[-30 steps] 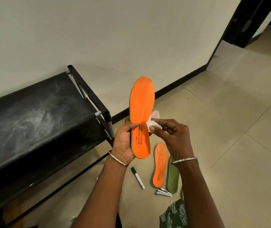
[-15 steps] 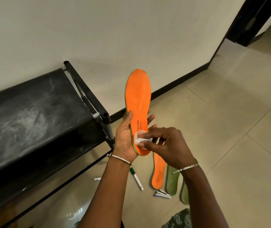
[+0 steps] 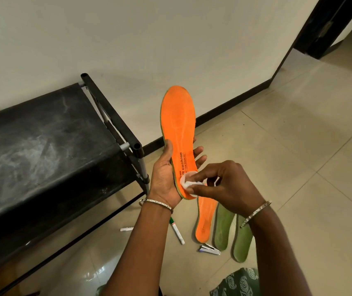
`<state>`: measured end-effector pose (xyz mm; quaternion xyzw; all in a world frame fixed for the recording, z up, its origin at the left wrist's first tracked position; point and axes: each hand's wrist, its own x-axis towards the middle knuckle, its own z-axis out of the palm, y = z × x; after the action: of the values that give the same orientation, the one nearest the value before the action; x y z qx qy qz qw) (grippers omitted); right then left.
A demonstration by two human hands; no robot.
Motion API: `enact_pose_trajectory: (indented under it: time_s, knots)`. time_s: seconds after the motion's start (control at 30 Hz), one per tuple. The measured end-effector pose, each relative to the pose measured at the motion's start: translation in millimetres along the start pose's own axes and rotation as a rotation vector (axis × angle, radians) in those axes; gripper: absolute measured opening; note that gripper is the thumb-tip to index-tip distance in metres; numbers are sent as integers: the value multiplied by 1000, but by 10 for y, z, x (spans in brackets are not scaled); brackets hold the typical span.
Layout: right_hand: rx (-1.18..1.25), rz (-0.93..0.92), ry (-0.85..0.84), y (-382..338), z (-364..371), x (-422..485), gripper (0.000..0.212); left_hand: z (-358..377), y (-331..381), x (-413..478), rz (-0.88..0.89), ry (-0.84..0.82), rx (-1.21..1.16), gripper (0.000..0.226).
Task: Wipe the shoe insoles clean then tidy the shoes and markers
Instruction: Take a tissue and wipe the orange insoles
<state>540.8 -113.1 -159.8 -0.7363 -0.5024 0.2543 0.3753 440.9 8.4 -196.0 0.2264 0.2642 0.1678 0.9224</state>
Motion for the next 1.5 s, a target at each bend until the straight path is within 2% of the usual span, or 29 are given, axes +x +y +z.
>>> enact_pose_trajectory:
  time_s: [0.13, 0.2, 0.23, 0.37, 0.4, 0.47, 0.57, 0.63, 0.67, 0.8, 0.83, 0.9, 1.0, 1.07, 1.13, 1.23, 1.3, 1.37, 1.5]
  knots:
    - [-168, 30, 382, 9, 125, 56, 17, 47, -5, -17, 27, 14, 0, 59]
    - [-155, -5, 423, -14, 183, 84, 16, 41, -3, -9, 28, 14, 12, 59]
    - [-112, -19, 365, -9, 169, 85, 16, 43, 2, -10, 23, 14, 20, 61]
    - [64, 13, -74, -6, -19, -8, 17, 45, 13, -9, 7, 9, -30, 65]
    - [73, 34, -111, 11, -55, -26, 17, 50, 12, -9, 17, 12, -40, 65]
    - [44, 69, -20, 27, -62, -29, 15, 61, 4, -9, 24, 12, -47, 64]
    - [-101, 75, 290, -3, 56, 31, 13, 82, -20, -11, 37, 18, -38, 61]
    - [-93, 52, 372, -34, 101, 57, 13, 85, -26, 0, 41, 21, -41, 60]
    - [-64, 44, 322, -30, 87, 51, 13, 96, -20, -4, 30, 20, -50, 61]
    - [112, 87, -143, 14, -94, -60, 15, 72, -5, 8, 38, 35, -73, 67]
    - [133, 100, -168, 38, -117, -75, 16, 70, -8, 12, 52, 41, -73, 68]
    - [98, 111, -47, 75, -94, -57, 17, 74, -16, 20, 48, 44, -80, 66]
    - [-9, 110, 264, 48, 35, 34, 19, 95, -21, 8, 21, 53, -75, 63]
    - [-26, 103, 335, 33, 81, 58, 26, 93, -29, -2, 19, 66, -57, 64]
    - [-8, 105, 226, 68, 40, 37, 25, 96, -14, -9, 27, 79, -72, 62]
    - [114, 141, -105, 123, -97, -48, 19, 99, 13, -13, 31, 80, -67, 69]
    - [163, 154, -175, 140, -130, -79, 19, 91, 18, -15, 36, 71, -67, 69]
    - [112, 121, -39, 126, -76, -50, 18, 101, 11, -17, 21, 61, -67, 68]
    - [-9, 112, 342, 42, 126, 64, 19, 113, -28, -6, -3, 84, -61, 65]
